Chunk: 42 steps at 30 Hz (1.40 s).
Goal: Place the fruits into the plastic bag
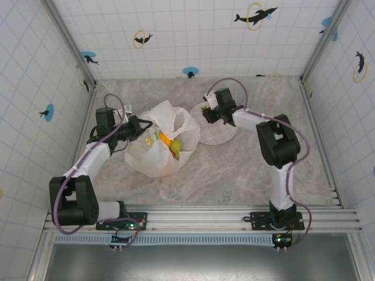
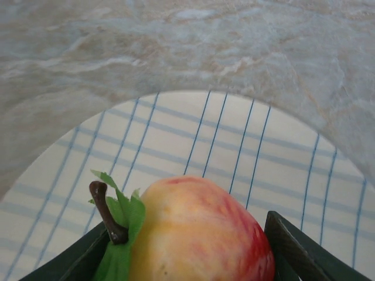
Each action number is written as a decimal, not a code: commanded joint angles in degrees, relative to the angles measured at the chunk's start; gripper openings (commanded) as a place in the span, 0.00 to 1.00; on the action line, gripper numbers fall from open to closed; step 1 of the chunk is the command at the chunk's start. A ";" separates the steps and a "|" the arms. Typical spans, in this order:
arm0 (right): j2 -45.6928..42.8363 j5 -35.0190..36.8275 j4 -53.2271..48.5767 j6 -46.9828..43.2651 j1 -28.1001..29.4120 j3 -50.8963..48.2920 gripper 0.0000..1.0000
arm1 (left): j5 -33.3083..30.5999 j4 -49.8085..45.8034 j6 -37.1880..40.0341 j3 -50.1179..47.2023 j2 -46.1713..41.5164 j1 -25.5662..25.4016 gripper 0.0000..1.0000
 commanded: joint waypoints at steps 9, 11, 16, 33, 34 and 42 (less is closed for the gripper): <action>-31.23 -5.38 15.64 8.75 10.96 -28.25 0.50 | 1.47 1.38 -0.65 0.66 -0.82 0.42 0.00; -31.76 -4.80 15.72 8.23 14.31 -29.30 0.50 | 1.43 1.42 -0.80 0.70 -0.84 0.38 0.00; -27.17 -4.46 15.30 6.54 19.71 -26.47 0.49 | 1.40 1.53 -1.01 0.59 -0.89 0.43 0.00; -5.83 3.07 10.22 2.99 22.57 -6.47 0.49 | 2.00 1.42 -0.78 0.59 -1.26 0.36 0.00; -4.97 3.49 10.43 3.36 22.53 -5.56 0.49 | 1.93 1.46 -0.79 0.53 -1.26 0.35 0.00; 2.17 7.60 15.46 10.97 22.30 0.84 0.52 | 2.02 1.42 -0.81 0.35 -1.24 0.42 0.00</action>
